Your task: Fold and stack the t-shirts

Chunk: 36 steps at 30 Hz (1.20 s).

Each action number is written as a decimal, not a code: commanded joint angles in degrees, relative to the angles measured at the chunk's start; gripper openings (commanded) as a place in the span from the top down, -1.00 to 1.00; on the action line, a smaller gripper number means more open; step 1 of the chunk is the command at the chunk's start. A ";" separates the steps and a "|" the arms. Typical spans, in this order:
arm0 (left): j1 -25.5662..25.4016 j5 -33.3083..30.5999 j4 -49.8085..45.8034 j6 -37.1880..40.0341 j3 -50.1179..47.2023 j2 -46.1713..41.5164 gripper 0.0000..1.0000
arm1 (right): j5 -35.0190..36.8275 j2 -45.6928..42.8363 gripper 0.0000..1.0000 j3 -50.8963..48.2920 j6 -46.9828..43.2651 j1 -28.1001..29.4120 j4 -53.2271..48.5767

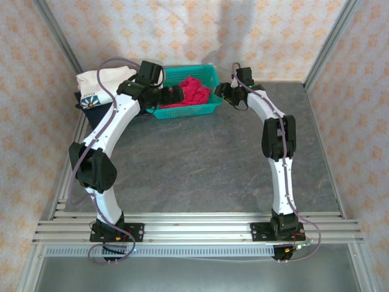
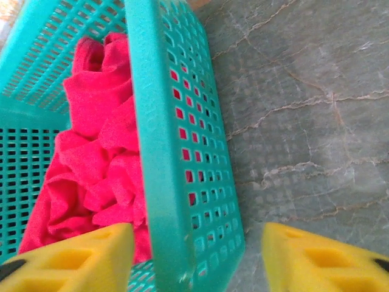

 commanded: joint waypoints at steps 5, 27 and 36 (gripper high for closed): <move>-0.95 -4.72 0.48 -0.61 3.25 2.51 -1.00 | 3.00 -7.62 0.66 -9.51 1.29 1.04 4.57; -16.46 -17.36 -5.60 3.31 8.81 25.96 -1.00 | 1.72 -48.72 1.00 -69.07 10.72 3.84 14.63; -17.88 -7.24 -3.90 0.72 7.03 31.61 0.46 | 1.88 -53.51 1.00 -74.09 14.70 3.85 17.05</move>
